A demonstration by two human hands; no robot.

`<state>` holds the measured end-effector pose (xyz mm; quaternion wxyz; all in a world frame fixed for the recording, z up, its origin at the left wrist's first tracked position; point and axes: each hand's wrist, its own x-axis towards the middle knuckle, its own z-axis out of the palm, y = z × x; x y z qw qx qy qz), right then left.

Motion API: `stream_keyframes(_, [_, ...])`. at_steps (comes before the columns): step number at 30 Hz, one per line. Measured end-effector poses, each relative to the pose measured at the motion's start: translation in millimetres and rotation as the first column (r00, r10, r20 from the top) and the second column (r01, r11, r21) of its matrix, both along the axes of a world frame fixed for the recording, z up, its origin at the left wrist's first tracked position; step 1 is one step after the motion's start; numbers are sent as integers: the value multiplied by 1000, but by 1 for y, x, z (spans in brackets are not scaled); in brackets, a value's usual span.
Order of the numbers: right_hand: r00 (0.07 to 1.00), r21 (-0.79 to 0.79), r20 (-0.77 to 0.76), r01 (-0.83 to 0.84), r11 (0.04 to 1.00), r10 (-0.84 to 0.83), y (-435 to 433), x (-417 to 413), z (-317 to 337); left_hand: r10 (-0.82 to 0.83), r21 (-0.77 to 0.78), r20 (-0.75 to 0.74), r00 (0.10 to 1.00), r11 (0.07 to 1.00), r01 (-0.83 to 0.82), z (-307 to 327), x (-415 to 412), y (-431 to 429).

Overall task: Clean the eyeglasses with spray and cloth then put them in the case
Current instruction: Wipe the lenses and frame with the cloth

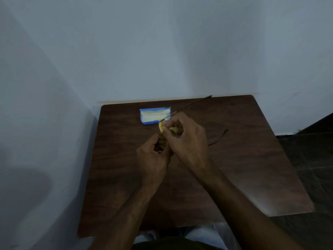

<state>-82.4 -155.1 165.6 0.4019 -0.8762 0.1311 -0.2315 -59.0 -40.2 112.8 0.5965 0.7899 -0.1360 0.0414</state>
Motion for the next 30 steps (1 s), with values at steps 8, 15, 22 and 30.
stream_keyframes(8, [998, -16, -20, 67, 998, -68, 0, 3, 2, -24, 5, 50, 998, 1000, 24, 2, -6, -2])
stream_keyframes(15, [999, -117, 13, 50, 992, -49, 1, -3, -2, -49, 16, 91, 995, 999, 48, 3, -3, 4])
stream_keyframes(22, [995, -132, 99, -20, 991, 33, 4, -10, -4, -21, 39, 134, 991, 999, 16, -1, 4, 8])
stream_keyframes(30, [996, -56, 64, 66, 996, -62, 3, -13, 5, 23, -59, -26, 999, 998, -24, 1, 6, 7])
